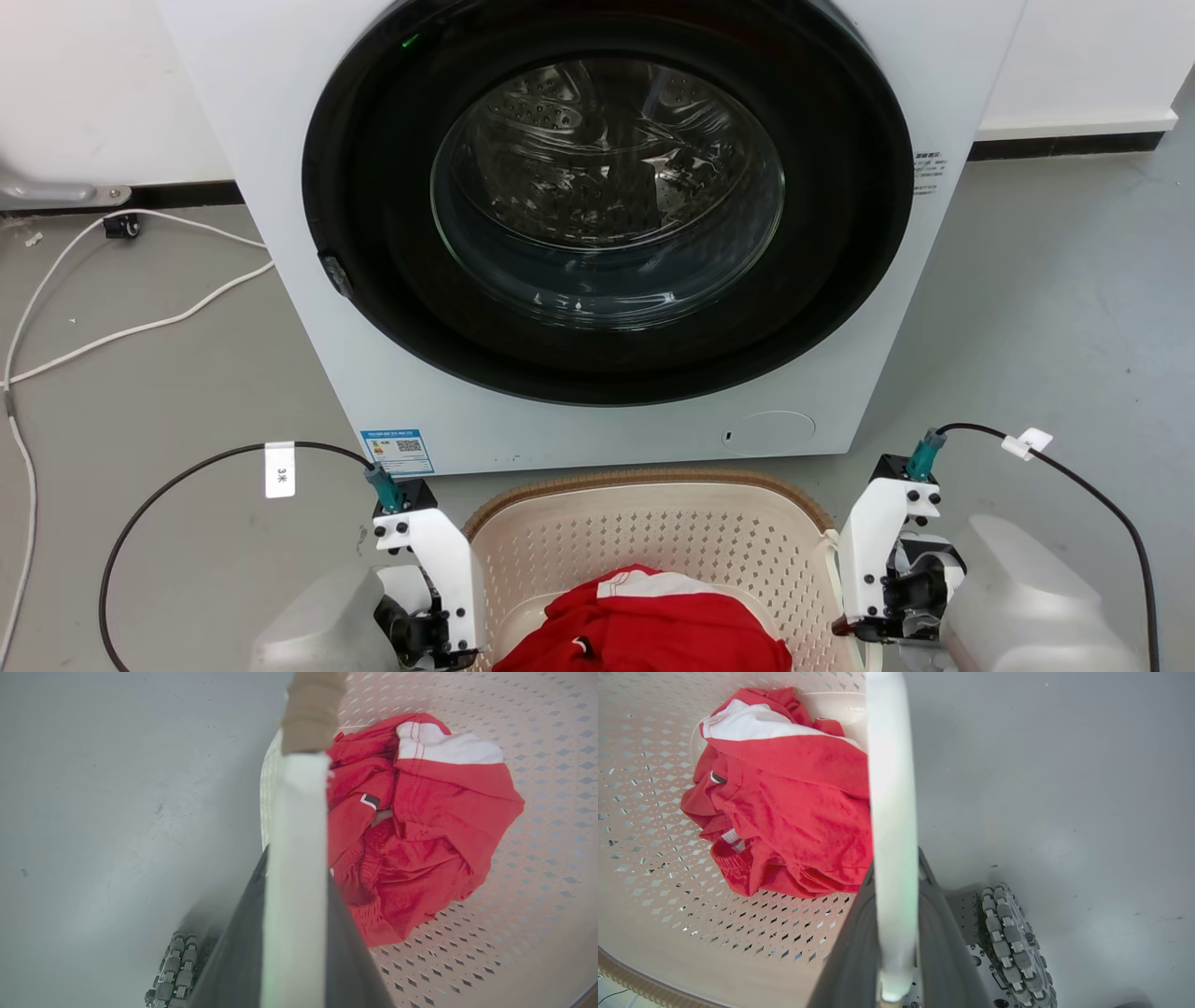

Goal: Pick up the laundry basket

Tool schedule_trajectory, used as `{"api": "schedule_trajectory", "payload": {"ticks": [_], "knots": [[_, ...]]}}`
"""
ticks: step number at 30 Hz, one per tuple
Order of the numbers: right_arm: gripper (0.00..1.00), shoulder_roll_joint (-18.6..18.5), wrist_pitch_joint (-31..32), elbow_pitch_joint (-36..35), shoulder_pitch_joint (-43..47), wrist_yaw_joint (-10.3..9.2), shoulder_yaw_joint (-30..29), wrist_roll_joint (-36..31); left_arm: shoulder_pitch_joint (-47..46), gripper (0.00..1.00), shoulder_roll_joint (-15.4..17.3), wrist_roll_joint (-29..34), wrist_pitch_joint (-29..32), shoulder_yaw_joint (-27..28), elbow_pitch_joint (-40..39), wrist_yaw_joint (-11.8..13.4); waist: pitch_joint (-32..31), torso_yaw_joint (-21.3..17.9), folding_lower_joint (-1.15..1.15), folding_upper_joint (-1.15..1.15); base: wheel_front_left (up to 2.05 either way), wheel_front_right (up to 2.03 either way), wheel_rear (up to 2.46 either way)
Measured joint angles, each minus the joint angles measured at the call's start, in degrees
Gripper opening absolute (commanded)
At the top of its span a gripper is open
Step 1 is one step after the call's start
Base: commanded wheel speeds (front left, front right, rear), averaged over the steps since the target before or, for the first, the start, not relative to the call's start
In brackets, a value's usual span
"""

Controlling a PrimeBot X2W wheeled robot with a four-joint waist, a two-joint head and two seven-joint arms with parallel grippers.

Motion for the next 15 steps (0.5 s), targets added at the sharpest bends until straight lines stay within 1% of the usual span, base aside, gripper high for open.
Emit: {"api": "schedule_trajectory", "payload": {"ticks": [15], "knots": [[0.0,0.22,0.08,-0.02,0.46,0.0,-2.98,-2.57,0.0,0.0,-0.19,-1.27,-0.24,-0.48,0.37,0.0,0.17,-0.14,0.0,0.0,0.0,0.0,0.0]]}}
